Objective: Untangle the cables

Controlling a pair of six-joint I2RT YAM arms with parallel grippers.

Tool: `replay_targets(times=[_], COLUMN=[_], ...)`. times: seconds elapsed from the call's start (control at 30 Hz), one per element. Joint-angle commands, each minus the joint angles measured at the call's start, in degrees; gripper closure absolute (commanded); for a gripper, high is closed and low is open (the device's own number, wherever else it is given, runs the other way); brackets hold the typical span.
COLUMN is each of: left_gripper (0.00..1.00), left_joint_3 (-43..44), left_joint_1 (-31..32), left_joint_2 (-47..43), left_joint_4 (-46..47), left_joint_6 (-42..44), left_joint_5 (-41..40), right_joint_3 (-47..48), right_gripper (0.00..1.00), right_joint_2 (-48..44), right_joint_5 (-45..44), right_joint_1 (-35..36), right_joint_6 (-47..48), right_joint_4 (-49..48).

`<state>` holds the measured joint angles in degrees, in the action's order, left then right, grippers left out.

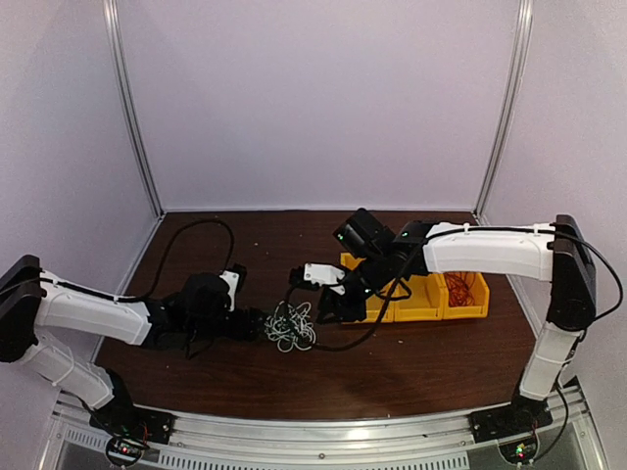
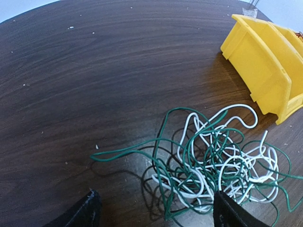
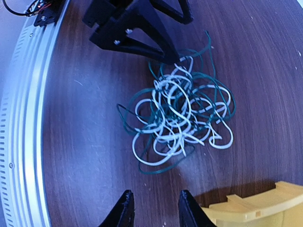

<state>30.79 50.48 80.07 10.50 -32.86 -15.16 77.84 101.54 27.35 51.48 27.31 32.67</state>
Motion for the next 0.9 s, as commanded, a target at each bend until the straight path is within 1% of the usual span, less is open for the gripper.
replay_targets(times=[0.0,0.1,0.2,0.47,0.57,0.67,0.7,0.87], left_gripper=[0.17,0.16,0.16,0.15,0.14,0.14,0.14,0.14], left_joint_3=[-3.37,-4.54,-4.72,-5.72,-5.81,-5.99,-5.99,-5.83], left_joint_1=[-0.82,-0.82,-0.84,-0.82,-0.82,-0.82,-0.82,-0.82], left_joint_2=[-5.53,-8.36,-10.49,-13.19,-12.87,-12.29,-12.02,-11.26], left_joint_4=[2.84,2.13,0.55,0.31,0.75,1.31,1.43,1.87], left_joint_6=[-2.13,-1.40,-1.18,-0.34,-0.27,-0.27,-0.24,-0.21], left_joint_5=[2.47,1.44,-0.25,-1.35,-1.40,-1.37,-1.35,-1.10], right_joint_3=[7.29,11.06,12.00,14.81,14.96,15.15,15.31,15.45], right_gripper=[0.65,0.57,0.53,0.53,0.57,0.69,0.70,0.74], right_joint_2=[3.52,5.93,7.34,11.67,13.13,14.08,14.26,14.06], right_joint_5=[1.04,1.25,-0.08,-5.81,-7.74,-8.19,-8.35,-9.72], right_joint_1=[2.83,4.28,6.08,7.56,7.53,7.49,7.48,7.49], right_joint_6=[-0.33,-1.69,-0.97,-2.38,-3.09,-4.24,-4.60,-5.55], right_joint_4=[1.68,2.72,2.70,3.92,4.21,4.28,4.33,4.20])
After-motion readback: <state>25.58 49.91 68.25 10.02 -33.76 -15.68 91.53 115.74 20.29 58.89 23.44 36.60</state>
